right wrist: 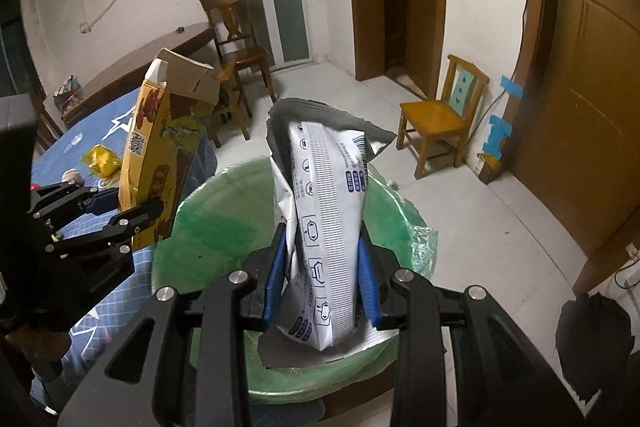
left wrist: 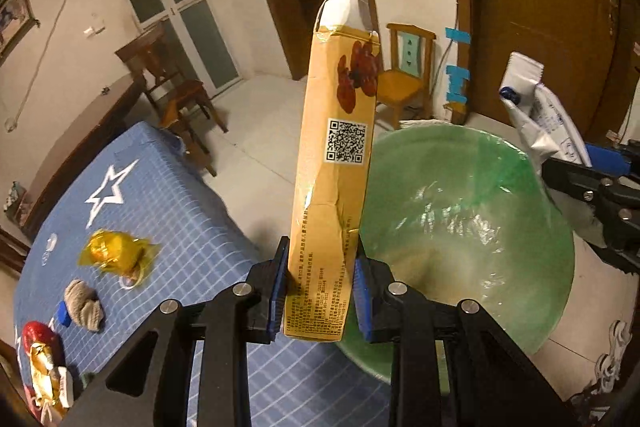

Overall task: Collect trash
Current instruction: 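Carry both boxes to the green bin and open both grippers, then grasp the red cigarette pack with the left gripper while the right grasps the orange paper cup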

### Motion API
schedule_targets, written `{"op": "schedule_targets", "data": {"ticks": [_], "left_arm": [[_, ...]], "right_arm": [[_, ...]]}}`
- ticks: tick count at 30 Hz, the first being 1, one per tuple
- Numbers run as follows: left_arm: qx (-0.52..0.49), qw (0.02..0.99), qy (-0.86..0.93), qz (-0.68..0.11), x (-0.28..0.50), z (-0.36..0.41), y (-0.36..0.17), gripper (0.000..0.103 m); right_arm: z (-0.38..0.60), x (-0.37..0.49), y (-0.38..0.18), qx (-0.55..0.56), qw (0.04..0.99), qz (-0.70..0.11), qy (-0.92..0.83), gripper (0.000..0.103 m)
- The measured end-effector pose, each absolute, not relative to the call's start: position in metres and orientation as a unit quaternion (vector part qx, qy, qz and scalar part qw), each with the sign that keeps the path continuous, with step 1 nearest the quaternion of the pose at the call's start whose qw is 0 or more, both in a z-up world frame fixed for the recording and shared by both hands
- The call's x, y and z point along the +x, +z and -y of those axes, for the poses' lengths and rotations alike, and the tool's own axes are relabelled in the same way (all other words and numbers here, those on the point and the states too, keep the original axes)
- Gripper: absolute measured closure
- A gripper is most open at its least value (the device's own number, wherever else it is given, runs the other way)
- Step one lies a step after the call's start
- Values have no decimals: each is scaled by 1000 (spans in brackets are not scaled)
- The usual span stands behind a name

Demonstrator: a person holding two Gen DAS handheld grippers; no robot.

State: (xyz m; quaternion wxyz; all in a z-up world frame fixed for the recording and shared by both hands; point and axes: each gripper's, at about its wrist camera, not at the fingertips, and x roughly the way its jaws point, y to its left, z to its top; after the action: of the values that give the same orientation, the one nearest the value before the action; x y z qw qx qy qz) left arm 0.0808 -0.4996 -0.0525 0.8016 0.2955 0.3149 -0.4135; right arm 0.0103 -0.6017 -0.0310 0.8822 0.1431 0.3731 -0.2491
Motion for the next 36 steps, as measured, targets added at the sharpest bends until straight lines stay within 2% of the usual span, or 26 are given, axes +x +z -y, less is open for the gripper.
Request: {"op": "schedule_targets", "data": {"ticks": [5,6,7,8,9,22,26,36], "left_arm": [[285,787,-441,-324,83,513,-55,71],[283,786,-442,-327,87,514,-56,64],[280,791,-435,-327,91,515,-57,57],[275,795,-431,-326,93,514,-56,46],[267,800,-428,-324,98,511,-53,43],[253,822,-404,-313,107,467,-39,41],[247,828,-397,-309,107,445,-39,36],[232,844,-375,-306,106,380,-36,35]], "right_arm": [[609,16,-36,152,879,-376,-251,70],[611,17,-37,155,879,-376,-247,69],[613,19,-39,160,880,-378,-241,63],[615,18,-40,163,880,-375,-243,52],[616,17,-40,164,882,-368,-245,50],[614,9,-33,169,889,-348,-245,50],[600,10,-26,156,895,-339,-245,50],[543,28,-7,110,925,-301,-204,50]]}}
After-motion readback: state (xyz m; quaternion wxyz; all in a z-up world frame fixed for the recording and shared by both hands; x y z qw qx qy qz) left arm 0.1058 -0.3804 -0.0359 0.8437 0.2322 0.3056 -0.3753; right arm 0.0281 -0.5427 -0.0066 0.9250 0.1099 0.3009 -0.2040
